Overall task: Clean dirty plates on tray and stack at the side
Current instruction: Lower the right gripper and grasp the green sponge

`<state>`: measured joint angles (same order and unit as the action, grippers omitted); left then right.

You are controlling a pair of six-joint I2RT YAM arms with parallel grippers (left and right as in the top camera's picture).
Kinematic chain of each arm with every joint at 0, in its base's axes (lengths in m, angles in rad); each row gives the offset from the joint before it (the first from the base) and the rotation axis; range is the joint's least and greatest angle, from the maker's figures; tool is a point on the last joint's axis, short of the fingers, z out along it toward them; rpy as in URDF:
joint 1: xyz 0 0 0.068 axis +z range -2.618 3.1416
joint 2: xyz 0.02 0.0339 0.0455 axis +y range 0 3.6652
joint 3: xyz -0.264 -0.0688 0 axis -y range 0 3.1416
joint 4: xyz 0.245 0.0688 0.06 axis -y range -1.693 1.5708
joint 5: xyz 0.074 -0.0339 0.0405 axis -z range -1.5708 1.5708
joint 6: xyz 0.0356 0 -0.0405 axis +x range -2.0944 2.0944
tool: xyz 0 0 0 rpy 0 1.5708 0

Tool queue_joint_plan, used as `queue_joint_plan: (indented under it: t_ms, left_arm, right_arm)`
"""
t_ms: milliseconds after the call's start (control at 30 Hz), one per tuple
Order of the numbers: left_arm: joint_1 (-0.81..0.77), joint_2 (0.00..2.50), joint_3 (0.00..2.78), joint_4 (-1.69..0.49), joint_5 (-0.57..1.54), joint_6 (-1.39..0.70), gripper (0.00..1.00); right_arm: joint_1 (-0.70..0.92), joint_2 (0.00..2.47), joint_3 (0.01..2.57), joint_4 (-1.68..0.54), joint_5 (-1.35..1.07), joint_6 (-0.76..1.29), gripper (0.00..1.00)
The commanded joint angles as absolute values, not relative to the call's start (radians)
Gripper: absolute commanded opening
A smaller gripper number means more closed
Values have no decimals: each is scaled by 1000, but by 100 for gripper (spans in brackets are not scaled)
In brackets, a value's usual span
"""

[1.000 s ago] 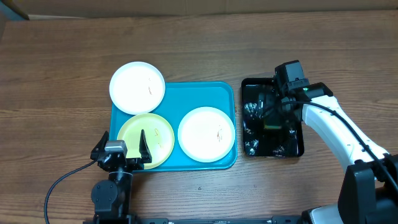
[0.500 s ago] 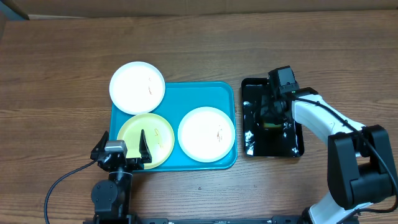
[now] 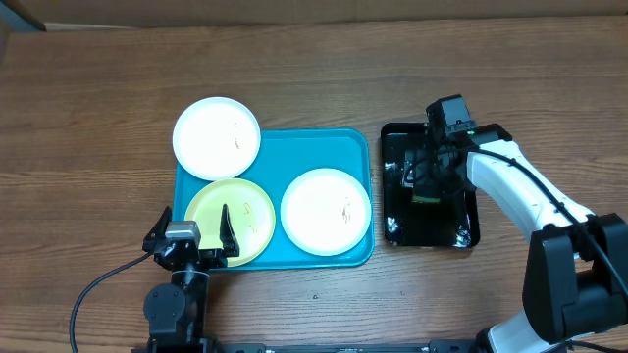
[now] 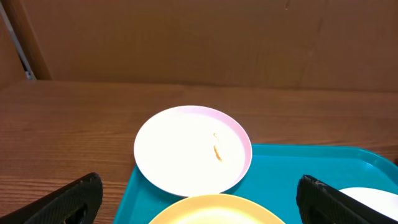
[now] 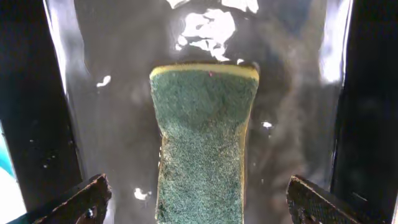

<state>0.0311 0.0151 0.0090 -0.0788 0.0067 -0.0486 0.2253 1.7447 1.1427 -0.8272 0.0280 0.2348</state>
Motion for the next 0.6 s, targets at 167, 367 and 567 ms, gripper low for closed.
queue_joint_plan:
  t_ms: [167, 367, 567]
  left_arm:
    - [30, 6, 5, -78, 11, -36, 100]
    - [30, 6, 5, -67, 13, -37, 100]
    - [29, 6, 20, 8, 105, -48, 100]
  right_arm:
    - [229, 1728, 1065, -763, 22, 236, 93]
    - [229, 1728, 1065, -761, 21, 236, 97]
    - [229, 1728, 1065, -768, 21, 236, 100]
